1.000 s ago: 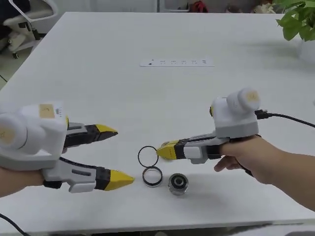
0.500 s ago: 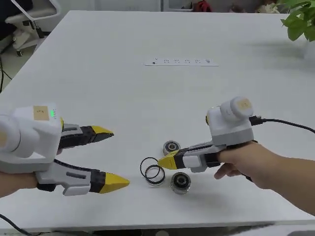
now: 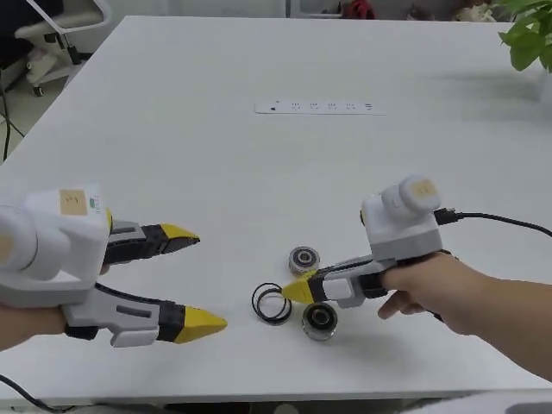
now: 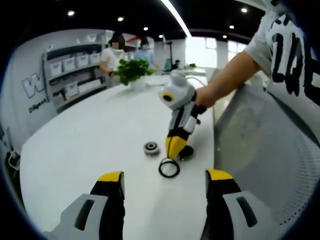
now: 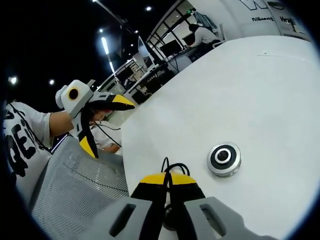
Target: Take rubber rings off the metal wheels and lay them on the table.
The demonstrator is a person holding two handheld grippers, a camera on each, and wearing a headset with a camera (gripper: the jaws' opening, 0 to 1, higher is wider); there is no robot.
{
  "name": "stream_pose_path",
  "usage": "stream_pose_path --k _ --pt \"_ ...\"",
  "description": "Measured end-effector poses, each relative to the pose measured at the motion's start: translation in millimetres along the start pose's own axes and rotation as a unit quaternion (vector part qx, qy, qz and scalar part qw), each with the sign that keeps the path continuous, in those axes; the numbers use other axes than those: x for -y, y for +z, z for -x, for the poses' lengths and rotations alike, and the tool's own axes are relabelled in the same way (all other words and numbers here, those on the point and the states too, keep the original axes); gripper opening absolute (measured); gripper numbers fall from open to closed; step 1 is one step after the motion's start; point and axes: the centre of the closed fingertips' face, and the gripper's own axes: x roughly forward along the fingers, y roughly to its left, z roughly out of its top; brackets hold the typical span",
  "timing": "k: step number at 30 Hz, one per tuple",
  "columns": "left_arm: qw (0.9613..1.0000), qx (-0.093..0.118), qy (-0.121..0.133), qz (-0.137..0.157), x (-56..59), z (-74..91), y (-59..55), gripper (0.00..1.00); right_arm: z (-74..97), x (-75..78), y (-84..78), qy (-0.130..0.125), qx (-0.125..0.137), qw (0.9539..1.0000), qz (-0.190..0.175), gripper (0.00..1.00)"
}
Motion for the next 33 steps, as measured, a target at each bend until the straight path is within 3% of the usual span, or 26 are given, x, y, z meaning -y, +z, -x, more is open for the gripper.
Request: stream_pose_path --k 10,21,33 --pt "1.0 -0.004 -0.004 0.0 3.4 -2.2 -1.8 0.66 0.9 10.8 -3.0 -0.019 -0.005 0.9998 0.006 0.0" --pt "1.0 -0.005 -0.005 -0.002 5.4 -1.7 -1.9 0.66 1.1 13.6 -5.1 -0.029 -0.012 0.9994 0.017 0.08" --pt "0.9999 -0.004 -0.01 -0.003 6.5 -4.0 2.4 0.66 15.1 9.6 14.6 -0.03 0.02 0.999 0.027 0.16"
